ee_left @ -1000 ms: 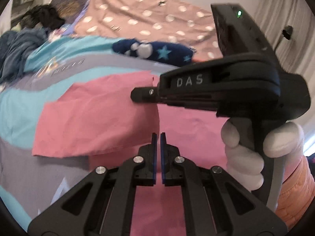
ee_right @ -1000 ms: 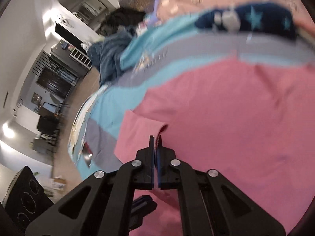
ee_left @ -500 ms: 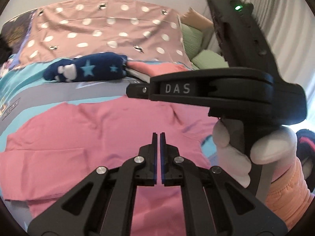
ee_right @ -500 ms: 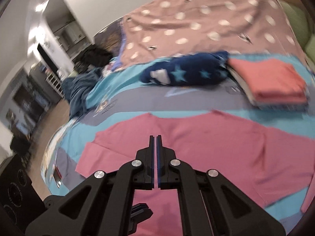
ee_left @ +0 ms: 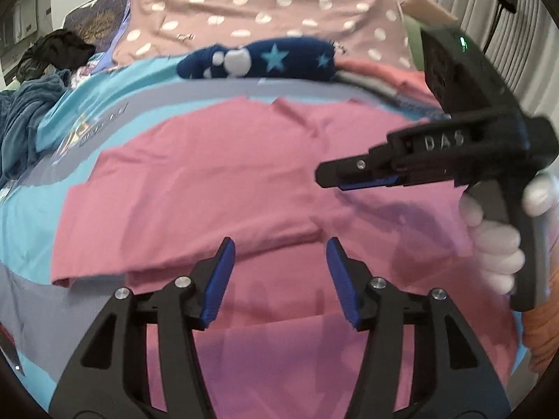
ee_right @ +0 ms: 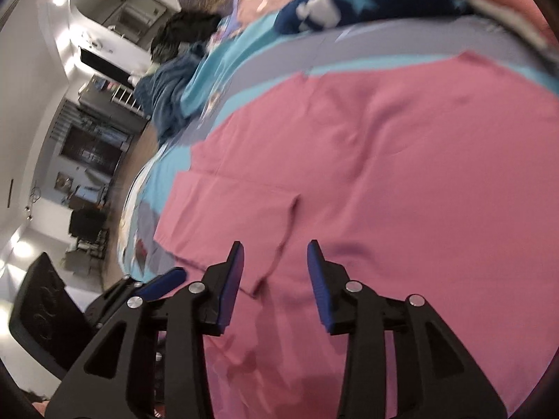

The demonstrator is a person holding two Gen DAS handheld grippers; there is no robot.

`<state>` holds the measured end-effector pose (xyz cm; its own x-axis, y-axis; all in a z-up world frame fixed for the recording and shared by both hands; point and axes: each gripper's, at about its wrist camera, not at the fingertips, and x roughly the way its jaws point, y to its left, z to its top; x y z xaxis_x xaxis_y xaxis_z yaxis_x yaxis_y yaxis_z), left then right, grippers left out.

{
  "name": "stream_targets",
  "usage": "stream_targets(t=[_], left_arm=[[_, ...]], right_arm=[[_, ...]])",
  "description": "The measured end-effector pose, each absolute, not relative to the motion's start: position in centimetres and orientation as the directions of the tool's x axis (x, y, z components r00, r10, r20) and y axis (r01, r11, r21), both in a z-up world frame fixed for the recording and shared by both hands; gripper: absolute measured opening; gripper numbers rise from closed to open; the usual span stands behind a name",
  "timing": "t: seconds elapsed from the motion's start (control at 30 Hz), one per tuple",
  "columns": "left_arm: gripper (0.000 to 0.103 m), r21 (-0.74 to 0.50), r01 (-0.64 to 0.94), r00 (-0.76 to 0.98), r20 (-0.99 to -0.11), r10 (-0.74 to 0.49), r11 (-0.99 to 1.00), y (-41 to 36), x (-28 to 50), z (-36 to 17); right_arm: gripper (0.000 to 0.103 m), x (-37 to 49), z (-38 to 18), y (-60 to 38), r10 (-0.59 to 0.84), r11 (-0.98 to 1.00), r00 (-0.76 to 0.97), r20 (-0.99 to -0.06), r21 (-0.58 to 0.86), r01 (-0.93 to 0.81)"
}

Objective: Fold small clothes

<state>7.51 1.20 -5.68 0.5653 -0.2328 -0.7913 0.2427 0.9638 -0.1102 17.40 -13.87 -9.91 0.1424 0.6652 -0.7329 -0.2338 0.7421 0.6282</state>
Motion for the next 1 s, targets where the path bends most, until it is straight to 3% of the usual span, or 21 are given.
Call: stream_targets(t=[0.23,0.27,0.3,0.33,0.37,0.57,0.77,1.0], left_arm=[[0.058,-0.026,0.265,0.565,-0.806,-0.177,0.964,-0.5,8.9,-7.9],[0.051,-0.01,0.262,0.57,-0.806,-0.163,0.965,-0.7,9.2,-8.1],[0.029,0.005,0.257,0.575,-0.805,-0.149,0.966,-0.9,9.6,-8.2],[0.016,0.017,0.251,0.579,-0.804,-0.136,0.968,-1.0,10.0,-8.2],[0.004,0.012,0.246,0.577,-0.805,-0.137,0.969,-0.8,10.4,-8.1],[0.004,-0.103,0.276,0.599,-0.759,-0.254,0.956,-0.7,10.5,-4.3],[0.004,-0.141,0.385,0.631,-0.681,-0.371,0.912,-5.6,11.1,-0.5],[0.004,-0.161,0.505,0.563,-0.683,-0.465,0.848,-13.2,12.4,-0.6]], right_arm=[[0.042,18.5,-11.0,-11.7,0.667,0.744,0.135,-0.733,0.643,-0.181],[0.037,18.7,-11.1,-11.3,0.662,0.748,0.141,-0.736,0.638,-0.184],[0.028,18.9,-11.1,-10.8,0.648,0.76,0.149,-0.747,0.621,-0.194],[0.002,19.0,-11.1,-10.3,0.631,0.774,0.152,-0.761,0.601,-0.2],[0.002,18.9,-10.9,-10.2,0.622,0.782,0.167,-0.765,0.593,-0.194],[0.001,18.3,-5.7,-13.0,0.652,0.758,0.299,-0.697,0.6,-0.254],[0.001,17.7,-1.0,-18.9,0.566,0.823,0.449,-0.691,0.507,-0.256],[0.001,16.4,-1.9,-26.2,0.438,0.892,0.531,-0.725,0.422,-0.16]])
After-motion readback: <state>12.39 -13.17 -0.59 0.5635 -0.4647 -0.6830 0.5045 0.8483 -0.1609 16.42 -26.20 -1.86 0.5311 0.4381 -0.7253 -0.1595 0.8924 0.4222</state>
